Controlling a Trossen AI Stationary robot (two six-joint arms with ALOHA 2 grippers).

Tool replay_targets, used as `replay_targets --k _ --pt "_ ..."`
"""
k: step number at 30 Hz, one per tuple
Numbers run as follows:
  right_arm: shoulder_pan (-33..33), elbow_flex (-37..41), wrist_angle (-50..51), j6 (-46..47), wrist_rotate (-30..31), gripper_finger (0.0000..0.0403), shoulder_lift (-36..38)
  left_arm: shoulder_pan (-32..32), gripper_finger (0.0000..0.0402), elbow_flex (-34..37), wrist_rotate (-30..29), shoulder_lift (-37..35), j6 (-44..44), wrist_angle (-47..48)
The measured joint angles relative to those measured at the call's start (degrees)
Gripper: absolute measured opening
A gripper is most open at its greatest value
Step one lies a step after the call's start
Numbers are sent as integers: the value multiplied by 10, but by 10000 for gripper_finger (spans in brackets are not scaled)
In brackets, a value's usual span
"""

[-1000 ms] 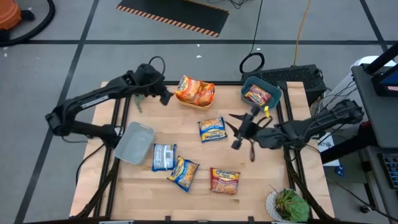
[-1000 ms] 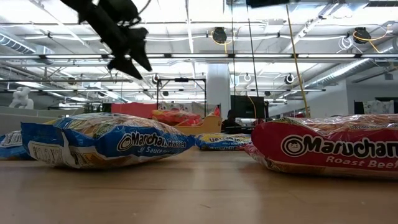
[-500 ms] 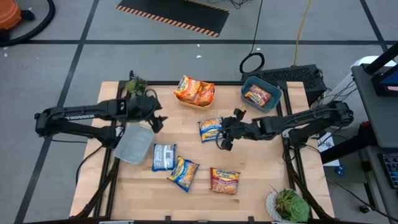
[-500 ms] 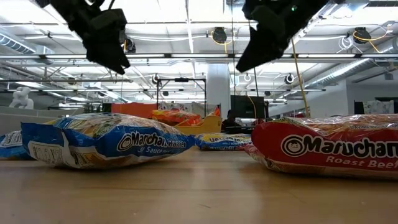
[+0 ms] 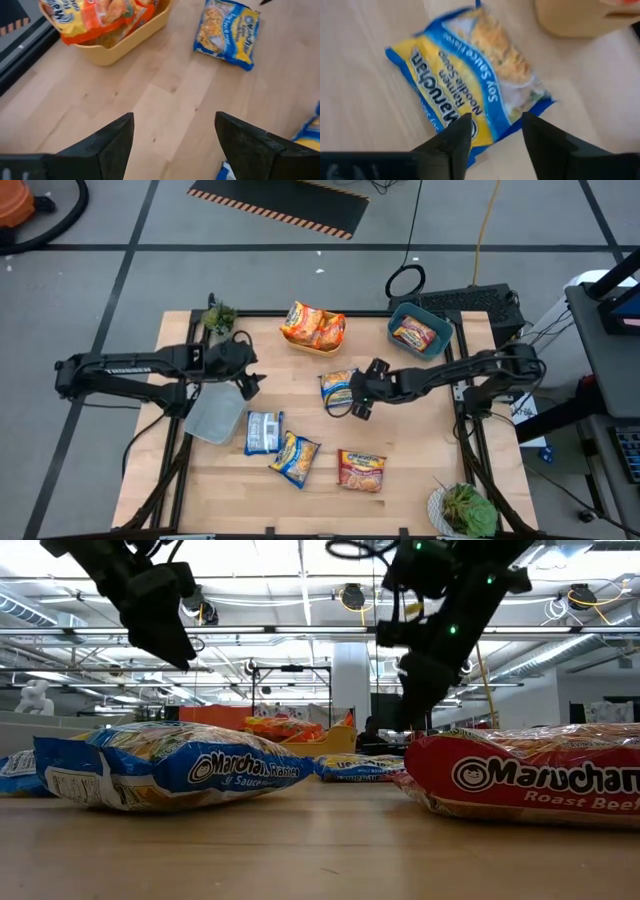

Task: Sort Maruchan noodles
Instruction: Put the top right blue bag into the gray bin

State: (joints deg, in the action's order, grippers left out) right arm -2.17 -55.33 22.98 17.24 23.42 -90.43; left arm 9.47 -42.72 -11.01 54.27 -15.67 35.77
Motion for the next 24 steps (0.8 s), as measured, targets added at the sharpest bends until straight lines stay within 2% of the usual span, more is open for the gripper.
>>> replay_targets --k 6,10,19,24 --pt "19 0 13 25 -60 241 -34 -22 282 0 1 0 1 6" --pt "28 0 13 22 -72 260 -61 -26 282 0 1 0 12 6" --pt "34 -3 -25 0 -94 242 -115 -26 283 0 1 0 20 5" --pt "36 -2 -56 -18 -102 203 -112 -25 283 0 1 0 20 1"
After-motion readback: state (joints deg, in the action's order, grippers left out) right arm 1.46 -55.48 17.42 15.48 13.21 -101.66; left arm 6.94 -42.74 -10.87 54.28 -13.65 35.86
